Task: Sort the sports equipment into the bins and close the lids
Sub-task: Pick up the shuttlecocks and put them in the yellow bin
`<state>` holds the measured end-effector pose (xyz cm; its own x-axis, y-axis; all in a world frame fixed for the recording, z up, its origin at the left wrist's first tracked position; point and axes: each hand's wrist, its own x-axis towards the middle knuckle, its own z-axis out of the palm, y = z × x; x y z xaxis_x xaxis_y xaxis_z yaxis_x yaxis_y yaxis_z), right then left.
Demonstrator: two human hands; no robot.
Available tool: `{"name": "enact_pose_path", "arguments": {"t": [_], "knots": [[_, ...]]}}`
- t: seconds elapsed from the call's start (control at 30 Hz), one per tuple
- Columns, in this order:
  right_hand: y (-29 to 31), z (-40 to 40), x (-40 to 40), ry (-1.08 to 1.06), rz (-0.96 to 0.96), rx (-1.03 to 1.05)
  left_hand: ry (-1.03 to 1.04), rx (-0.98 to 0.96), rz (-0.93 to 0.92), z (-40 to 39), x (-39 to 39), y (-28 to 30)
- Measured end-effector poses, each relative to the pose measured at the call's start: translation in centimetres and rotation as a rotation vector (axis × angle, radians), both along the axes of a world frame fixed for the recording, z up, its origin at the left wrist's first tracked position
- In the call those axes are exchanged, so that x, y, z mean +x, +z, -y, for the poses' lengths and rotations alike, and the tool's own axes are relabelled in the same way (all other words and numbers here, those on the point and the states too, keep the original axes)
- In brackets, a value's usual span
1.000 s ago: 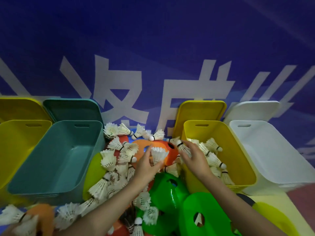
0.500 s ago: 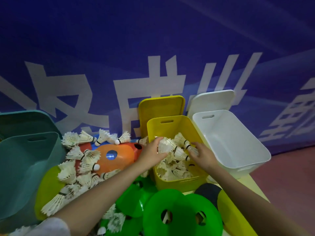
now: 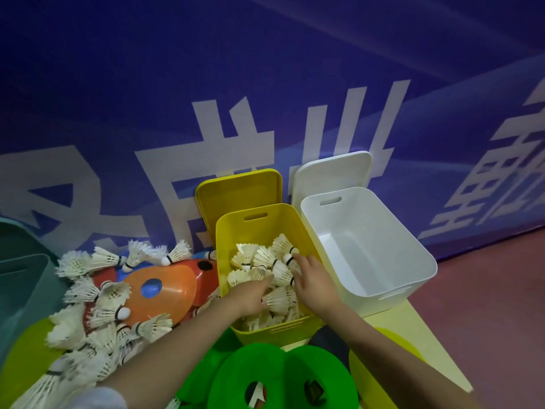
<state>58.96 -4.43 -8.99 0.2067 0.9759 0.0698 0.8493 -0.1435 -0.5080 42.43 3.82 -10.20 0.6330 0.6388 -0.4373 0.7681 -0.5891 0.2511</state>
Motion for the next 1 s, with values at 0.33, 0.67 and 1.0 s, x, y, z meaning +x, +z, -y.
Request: {"name": "enact_pose_path", "arguments": {"t": [0.33,0.67,1.0], "knots": [[-0.3,0.5,0.2,0.046,0.024,-0.054,0.186,0.416,0.436,-1.6,-0.7,1.3],[0.8,-5.6,0.7,0.026,-0.151,-0.142,0.699,0.302,0.809,-2.9,-3.2,-0.6],[-1.6,-15.9,-8.3,-0.019,-0.424,-0.198,1.036,-0.154,1.114,-3.1,-4.1,-0.7]]}}
